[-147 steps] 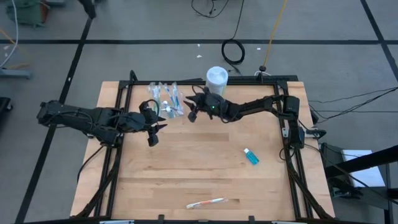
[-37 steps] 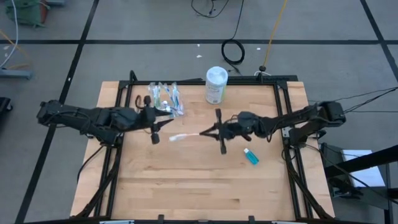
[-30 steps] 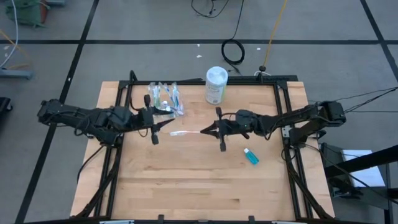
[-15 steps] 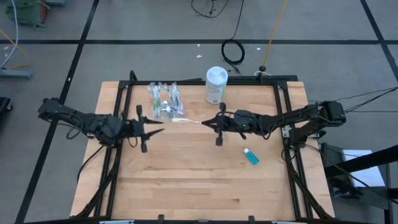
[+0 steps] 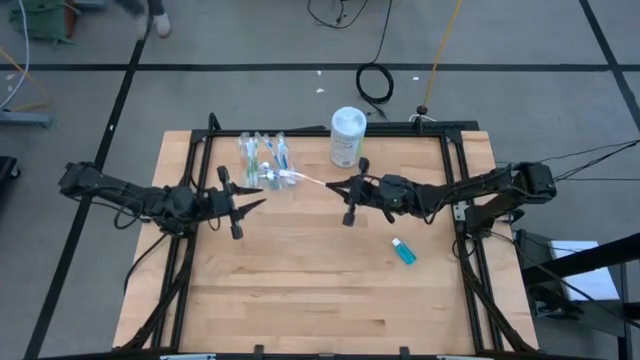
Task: Pick & Place toothbrushing station
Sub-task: Put the orange toothbrush into the left of the transparent organizer
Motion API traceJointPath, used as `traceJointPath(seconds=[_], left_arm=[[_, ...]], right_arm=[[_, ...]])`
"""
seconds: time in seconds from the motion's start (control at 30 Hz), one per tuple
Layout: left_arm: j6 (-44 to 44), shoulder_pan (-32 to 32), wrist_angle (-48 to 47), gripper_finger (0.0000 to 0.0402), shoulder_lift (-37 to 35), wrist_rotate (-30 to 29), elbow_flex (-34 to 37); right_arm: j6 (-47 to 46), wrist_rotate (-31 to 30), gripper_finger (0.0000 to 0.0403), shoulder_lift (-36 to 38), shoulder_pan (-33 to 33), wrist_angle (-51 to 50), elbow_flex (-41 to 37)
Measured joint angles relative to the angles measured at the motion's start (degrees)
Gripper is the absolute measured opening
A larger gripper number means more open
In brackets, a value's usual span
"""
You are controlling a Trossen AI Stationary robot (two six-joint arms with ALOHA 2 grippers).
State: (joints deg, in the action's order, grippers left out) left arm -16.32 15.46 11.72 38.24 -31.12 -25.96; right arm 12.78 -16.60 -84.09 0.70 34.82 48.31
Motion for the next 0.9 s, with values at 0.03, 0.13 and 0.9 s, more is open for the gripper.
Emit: traceJointPath(seconds=[0.03,0.13,0.9], left_arm=[[0.39,-0.08,-0.08,0.0118,0.0,0.0,0.01],[4.53,-0.08,-0.79,0.0118,0.0,-0.39,0.01],[1.12,-6.1,29.96,0.0118,22.04,13.16,0.01]], right_arm=[[0.15,0.14,0.0,0.0,-0.02,0.09,0.0],[0.28,0.17,0.0,0.0,-0.39,1.28,0.0],[-0.15,12.43,0.0,0.0,-3.89,10.42,0.0]])
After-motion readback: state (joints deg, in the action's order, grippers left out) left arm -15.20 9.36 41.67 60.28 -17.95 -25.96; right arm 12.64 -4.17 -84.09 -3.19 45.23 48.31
